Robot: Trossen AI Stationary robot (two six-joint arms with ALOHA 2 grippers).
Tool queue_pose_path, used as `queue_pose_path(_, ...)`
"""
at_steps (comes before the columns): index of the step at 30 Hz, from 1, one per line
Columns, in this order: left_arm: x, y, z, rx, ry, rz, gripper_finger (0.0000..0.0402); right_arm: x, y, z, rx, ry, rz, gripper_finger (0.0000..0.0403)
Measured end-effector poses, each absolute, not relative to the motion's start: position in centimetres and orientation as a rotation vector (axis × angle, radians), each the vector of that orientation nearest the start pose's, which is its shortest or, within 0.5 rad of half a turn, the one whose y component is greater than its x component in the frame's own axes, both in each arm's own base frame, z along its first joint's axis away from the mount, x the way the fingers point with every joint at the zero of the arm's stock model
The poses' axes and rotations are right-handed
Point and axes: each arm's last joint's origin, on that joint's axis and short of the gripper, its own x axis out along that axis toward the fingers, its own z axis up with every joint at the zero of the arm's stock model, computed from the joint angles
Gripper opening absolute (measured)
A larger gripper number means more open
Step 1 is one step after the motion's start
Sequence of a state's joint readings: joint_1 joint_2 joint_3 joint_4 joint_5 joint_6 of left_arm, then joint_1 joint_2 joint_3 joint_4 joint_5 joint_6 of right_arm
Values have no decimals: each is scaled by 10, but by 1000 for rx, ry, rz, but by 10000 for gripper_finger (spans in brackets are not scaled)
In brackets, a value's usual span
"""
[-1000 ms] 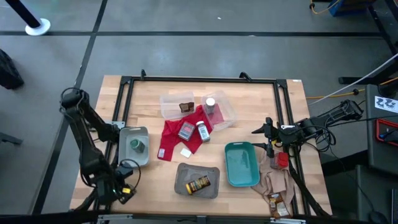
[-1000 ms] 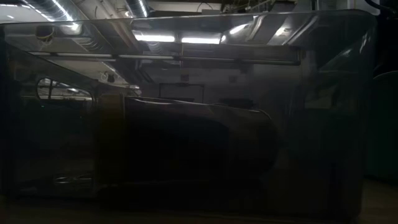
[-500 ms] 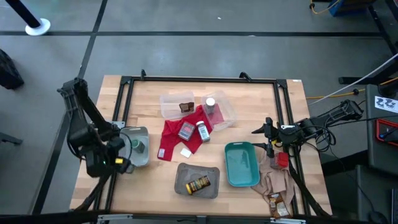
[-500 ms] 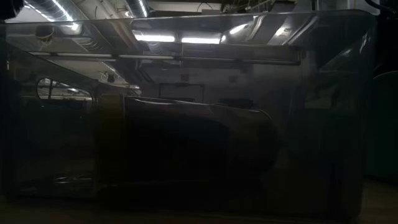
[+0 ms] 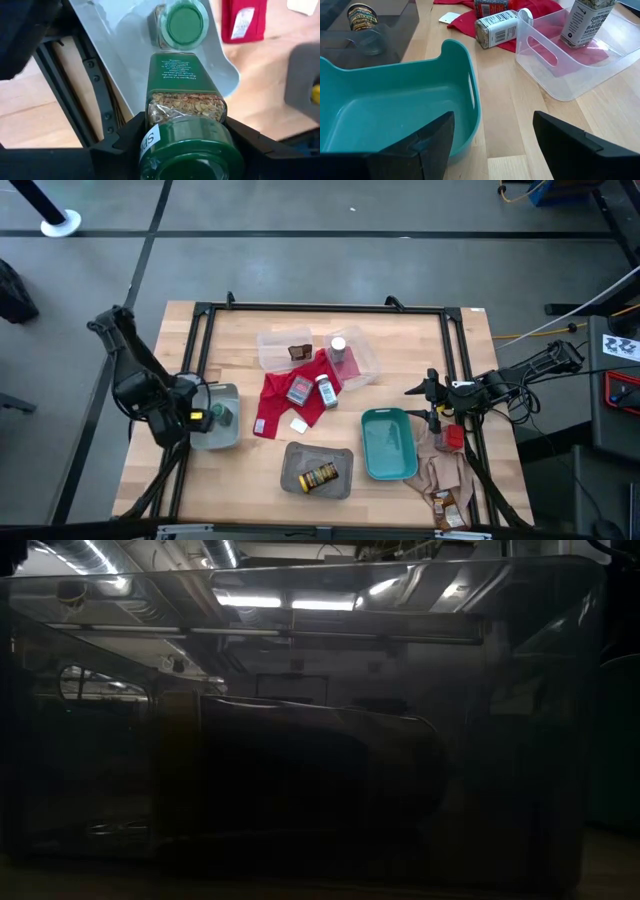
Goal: Sort spices by type
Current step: Put the green seasoning bottle into the gray bin
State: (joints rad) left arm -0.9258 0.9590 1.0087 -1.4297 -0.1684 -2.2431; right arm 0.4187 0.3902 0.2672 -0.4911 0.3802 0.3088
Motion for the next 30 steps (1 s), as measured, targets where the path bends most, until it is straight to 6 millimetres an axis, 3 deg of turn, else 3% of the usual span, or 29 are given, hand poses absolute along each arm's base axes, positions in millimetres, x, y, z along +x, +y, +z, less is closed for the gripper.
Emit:
queue_pose_path(9,94,-104,282,-1187,1217,860,191,99,32,179,62,563,-50,271)
queue_pose_path(30,131,-117,253,-990,1257,976,192,99,32,179,62,563,-50,271)
